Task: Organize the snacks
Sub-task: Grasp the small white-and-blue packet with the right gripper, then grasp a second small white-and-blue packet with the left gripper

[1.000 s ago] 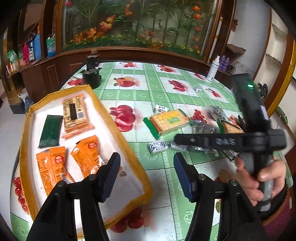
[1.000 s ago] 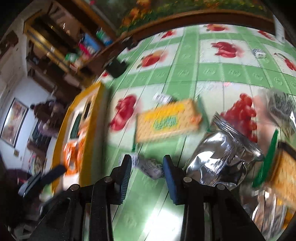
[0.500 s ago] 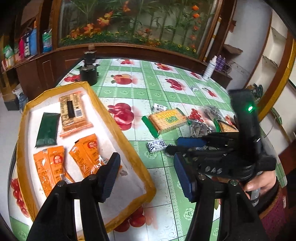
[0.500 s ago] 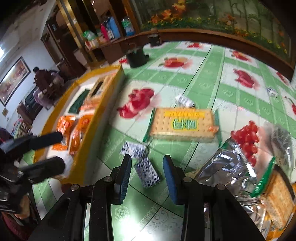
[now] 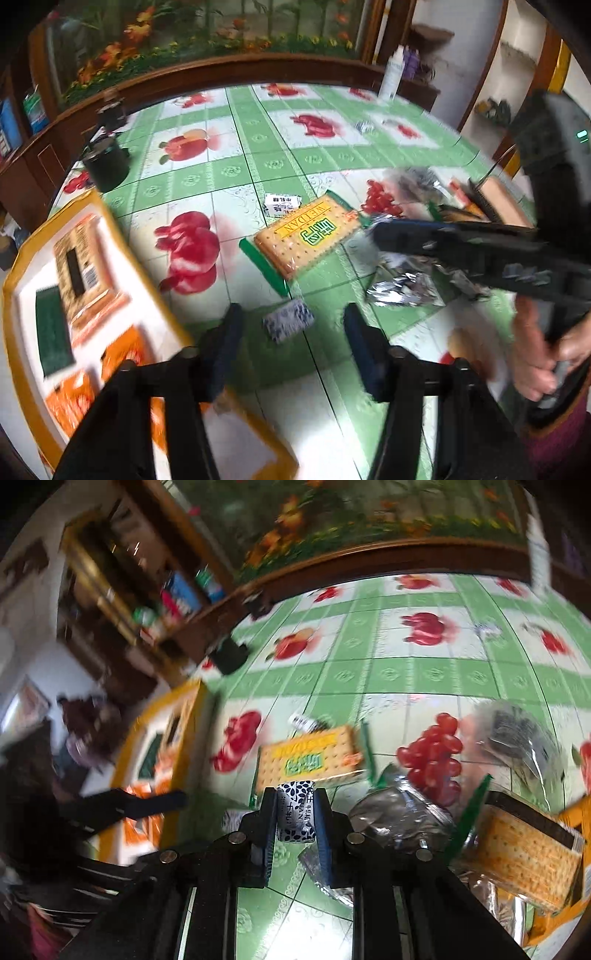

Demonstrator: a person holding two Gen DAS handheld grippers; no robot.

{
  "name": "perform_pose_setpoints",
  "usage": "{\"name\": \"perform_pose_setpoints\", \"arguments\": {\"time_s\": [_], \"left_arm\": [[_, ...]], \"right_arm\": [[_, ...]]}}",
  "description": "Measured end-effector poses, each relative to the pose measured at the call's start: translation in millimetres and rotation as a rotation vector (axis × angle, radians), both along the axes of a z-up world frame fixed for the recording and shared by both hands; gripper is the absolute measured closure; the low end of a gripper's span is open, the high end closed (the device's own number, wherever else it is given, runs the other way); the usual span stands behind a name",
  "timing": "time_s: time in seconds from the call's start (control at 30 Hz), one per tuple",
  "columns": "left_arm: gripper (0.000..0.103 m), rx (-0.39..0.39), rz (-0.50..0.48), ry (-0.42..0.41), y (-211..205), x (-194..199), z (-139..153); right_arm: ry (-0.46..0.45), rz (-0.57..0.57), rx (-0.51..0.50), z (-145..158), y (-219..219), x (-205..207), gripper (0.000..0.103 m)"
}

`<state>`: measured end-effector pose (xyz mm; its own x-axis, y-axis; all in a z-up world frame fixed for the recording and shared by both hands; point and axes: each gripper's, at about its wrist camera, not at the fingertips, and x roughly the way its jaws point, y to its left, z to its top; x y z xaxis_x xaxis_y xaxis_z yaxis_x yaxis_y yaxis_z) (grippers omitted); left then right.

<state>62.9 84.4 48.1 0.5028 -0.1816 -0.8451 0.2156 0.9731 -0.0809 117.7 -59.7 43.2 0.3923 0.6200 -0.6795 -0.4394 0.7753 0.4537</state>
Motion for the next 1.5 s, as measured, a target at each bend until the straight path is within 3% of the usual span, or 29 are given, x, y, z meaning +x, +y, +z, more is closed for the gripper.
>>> {"name": "perform_pose_setpoints", "arguments": {"time_s": [0.07,0.1,0.13,0.23,0.33,0.43,0.53,0.67,0.9,1.03,1.37,1.5], "left_arm": [[0.058,0.002,-0.004,0.038,-1.8,11.5,-9.1],[0.067,0.002,0.000,0.058,-1.9,15.7,-14.0],[0.068,0.004,0.000,0.072,-2.9,17.7,-17.1],[0.068,0.018,-0.009,0.078,-7.5,15.9,-22.3],[0.068,-0.034,-0.051,0.086,-16.3,2.8,-18.2],[0.068,-0.033,-0.096,0.074,-29.5,-14.7,-14.8],[0.054,0.022,-0.076,0.055,-36.5,-21.2,-16.4],[0.053,0.082,-0.015,0.035,-38.6,-16.5,-24.0],[0.084,0.155,0.060,-0.016,-37.4,-14.2,-26.9],[0.084,0.110,0.089,-0.039,-30.9,-17.5,-24.1],[0.084,0.239,0.051,-0.041,-50.9,-16.2,-31.6],[0.084,0.238,0.072,-0.078,-51.6,-18.7,-29.9]], "right_arm": [[0.024,-0.027,0.038,0.6,-6.4,4.7,0.082],[0.030,-0.039,0.049,0.7,-9.3,6.0,0.082],[0.032,-0.046,0.055,1.7,-11.0,6.3,0.082],[0.033,-0.056,0.075,6.0,-13.2,3.2,0.082],[0.030,-0.059,0.088,7.8,-14.8,3.2,0.082],[0.029,-0.056,0.114,10.3,-17.1,2.1,0.082],[0.026,-0.056,0.124,11.8,-18.5,0.8,0.082],[0.027,-0.056,0.123,11.1,-17.9,0.3,0.082],[0.026,-0.054,0.121,10.8,-17.1,-0.3,0.082],[0.023,-0.051,0.117,10.6,-16.3,-0.7,0.082],[0.020,-0.049,0.101,8.7,-12.9,-1.9,0.082],[0.013,-0.050,0.103,10.2,-13.5,-2.7,0.082]]}}
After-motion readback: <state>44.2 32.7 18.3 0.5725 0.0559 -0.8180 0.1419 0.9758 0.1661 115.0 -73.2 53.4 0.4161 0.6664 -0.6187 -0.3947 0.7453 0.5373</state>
